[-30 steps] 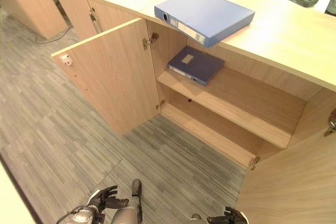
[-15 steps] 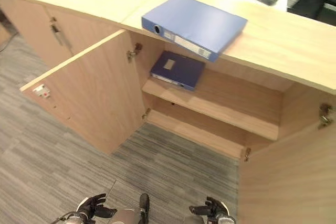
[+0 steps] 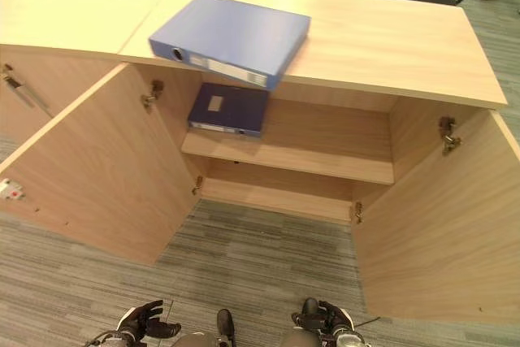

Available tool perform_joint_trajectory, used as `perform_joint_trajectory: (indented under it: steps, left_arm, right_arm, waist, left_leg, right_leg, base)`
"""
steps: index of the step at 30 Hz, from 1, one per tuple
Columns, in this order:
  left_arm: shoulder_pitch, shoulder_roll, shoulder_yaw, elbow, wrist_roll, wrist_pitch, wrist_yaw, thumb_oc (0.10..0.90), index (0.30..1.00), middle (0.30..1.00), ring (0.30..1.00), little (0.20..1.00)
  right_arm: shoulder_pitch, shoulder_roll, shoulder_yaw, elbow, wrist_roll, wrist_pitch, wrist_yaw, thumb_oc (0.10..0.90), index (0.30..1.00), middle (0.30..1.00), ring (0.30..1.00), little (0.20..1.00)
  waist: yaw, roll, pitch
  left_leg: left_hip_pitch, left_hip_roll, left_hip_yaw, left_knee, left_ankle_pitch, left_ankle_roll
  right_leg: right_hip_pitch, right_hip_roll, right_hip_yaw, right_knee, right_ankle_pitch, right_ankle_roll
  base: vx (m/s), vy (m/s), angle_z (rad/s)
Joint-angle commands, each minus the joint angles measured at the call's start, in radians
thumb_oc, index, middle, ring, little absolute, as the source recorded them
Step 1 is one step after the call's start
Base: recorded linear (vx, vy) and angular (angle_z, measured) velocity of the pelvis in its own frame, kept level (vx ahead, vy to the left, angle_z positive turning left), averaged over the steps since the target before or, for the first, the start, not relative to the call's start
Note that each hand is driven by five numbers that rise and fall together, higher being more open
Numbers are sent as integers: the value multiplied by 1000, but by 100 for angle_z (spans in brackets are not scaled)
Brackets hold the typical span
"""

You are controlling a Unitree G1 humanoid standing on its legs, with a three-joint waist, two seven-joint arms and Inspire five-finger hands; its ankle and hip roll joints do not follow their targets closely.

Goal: Put the empty folder in the office cabinet

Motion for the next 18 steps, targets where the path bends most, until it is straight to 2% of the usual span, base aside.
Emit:
perform_joint_trajectory:
  steps: [1,3,5,7,8,9,10,11,12,13,14,18]
  left_arm:
    - [-42,21,13,-9,16,-42,9,800,900,900,900,900]
    - [-36,17,18,-3,16,-41,11,800,900,900,900,900]
    - [-33,8,20,9,14,-38,14,800,900,900,900,900]
    - [-32,5,18,13,16,-37,13,800,900,900,900,900]
    - [-32,4,17,17,18,-32,9,800,900,900,900,900]
    - [-32,2,18,17,14,-31,6,800,900,900,900,900]
    - [-32,1,18,17,14,-31,6,800,900,900,900,900]
    - [-34,-2,16,15,10,-28,3,800,900,900,900,900]
    - [-33,-4,14,8,4,-27,1,800,900,900,900,900]
    - [-33,-3,14,8,4,-27,1,800,900,900,900,900]
    - [-27,-6,12,0,4,-26,-2,800,900,900,900,900]
    - [-22,-10,6,-6,5,-24,-1,800,900,900,900,900]
  right_arm:
    - [15,-86,-4,4,-29,-8,-12,800,900,900,900,900]
    - [25,-91,-7,16,-32,-7,-12,800,900,900,900,900]
    - [48,-106,-9,41,-40,-5,-10,800,900,900,900,900]
    - [56,-112,-10,46,-41,-5,-8,800,900,900,900,900]
    - [66,-126,-11,53,-41,-3,-4,800,900,900,900,900]
    - [66,-135,-10,61,-43,-2,-5,800,900,900,900,900]
    - [66,-135,-10,62,-43,-2,-4,800,900,900,900,900]
    - [71,-148,-13,66,-44,-2,-7,800,900,900,900,900]
    - [69,-156,-17,67,-42,0,-7,800,900,900,900,900]
    - [69,-156,-17,67,-42,0,-7,800,900,900,900,900]
    - [66,-167,-19,66,-38,1,-6,800,900,900,900,900]
    - [60,-181,-18,62,-35,3,-6,800,900,900,900,900]
  waist:
    - [5,28,-15]
    - [-1,30,-27]
    - [-13,43,-45]
    - [-18,47,-46]
    - [-24,56,-42]
    - [-23,60,-38]
    - [-24,62,-38]
    - [-19,55,-25]
    - [-17,48,-15]
    - [-19,49,-14]
    - [-11,35,-5]
    - [3,31,5]
  left_leg:
    - [49,143,-158,37,-77,-152]
    - [60,159,-159,33,-71,-165]
    - [67,207,-164,29,-49,-195]
    - [63,226,-165,40,-41,-206]
    - [44,265,-174,93,6,-223]
    - [34,280,-183,125,43,-232]
    - [33,284,-186,127,43,-234]
    - [-1,294,-211,226,107,-238]
    - [-21,295,-230,280,129,-235]
    - [-24,296,-234,285,128,-236]
    - [-49,290,-255,350,148,-226]
    - [-85,271,-280,357,144,-210]
  right_leg:
    - [22,11,10,-24,16,41]
    - [36,23,10,-28,17,38]
    - [43,59,10,-11,-4,23]
    - [48,74,4,-6,-19,14]
    - [64,105,-8,2,-56,-16]
    - [78,124,-15,-1,-71,-31]
    - [79,126,-18,-1,-72,-33]
    - [111,149,-27,-10,-92,-62]
    - [127,156,-31,-15,-99,-76]
    - [129,157,-34,-16,-100,-77]
    - [161,170,-34,-33,-115,-93]
    - [194,182,-25,-52,-137,-97]
  base:
    - [255,-232,-21]
    - [171,-174,0]
    - [176,-236,-7]
    - [126,-238,-16]
    - [135,-317,5]
    - [89,-234,11]
    - [74,-250,0]
    - [81,-233,-9]
    - [78,-228,-9]
    - [128,-195,-9]
    - [91,-125,-8]
    - [114,-83,-4]
